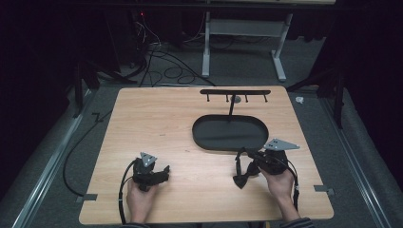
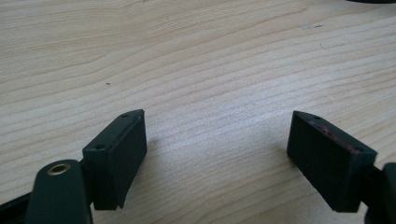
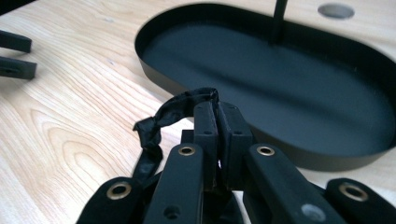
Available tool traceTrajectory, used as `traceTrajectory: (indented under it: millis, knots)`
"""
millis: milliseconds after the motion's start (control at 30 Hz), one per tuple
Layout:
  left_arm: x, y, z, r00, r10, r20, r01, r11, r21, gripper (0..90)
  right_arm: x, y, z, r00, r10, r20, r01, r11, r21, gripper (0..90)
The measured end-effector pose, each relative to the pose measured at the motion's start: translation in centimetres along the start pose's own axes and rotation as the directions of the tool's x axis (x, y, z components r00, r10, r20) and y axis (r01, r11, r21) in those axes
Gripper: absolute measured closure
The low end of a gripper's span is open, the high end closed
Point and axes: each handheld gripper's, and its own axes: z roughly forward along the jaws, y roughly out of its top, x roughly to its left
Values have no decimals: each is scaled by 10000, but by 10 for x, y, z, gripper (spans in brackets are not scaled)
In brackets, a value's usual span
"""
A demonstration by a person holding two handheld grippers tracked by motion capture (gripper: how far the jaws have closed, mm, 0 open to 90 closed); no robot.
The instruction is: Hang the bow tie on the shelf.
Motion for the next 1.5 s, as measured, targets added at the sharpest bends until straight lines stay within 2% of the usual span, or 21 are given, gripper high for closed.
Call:
traceTrajectory:
  millis: [167, 233, 533, 833, 1233, 1500]
  knots:
    - [0, 0, 0, 10000, 1, 2, -1, 10000, 1, 203, 4, 8, -6, 9999, -123, 17, 124, 9997, -203, 884]
    - [0, 0, 0, 10000, 0, 2, 0, 10000, 1, 203, 4, 14, -10, 9994, -335, 95, 338, 9989, -340, 885]
    - [0, 0, 0, 10000, -1, 4, 1, 10000, 0, 203, 5, 28, -18, 9978, -621, 244, 633, 9967, -518, 885]
    - [0, 0, 0, 10000, 4, -4, -4, 10000, -5, 203, 2, 43, -28, 9965, -768, 328, 794, 9930, -877, 885]
    - [0, 0, 0, 10000, -1, -2, 1, 10000, -4, 203, 0, 61, -29, 9950, -928, 372, 959, 9909, -943, 885]
    - [0, 0, 0, 10000, -2, -2, 2, 10000, -4, 203, -8, 76, -24, 9963, -832, 215, 850, 9912, -1014, 886]
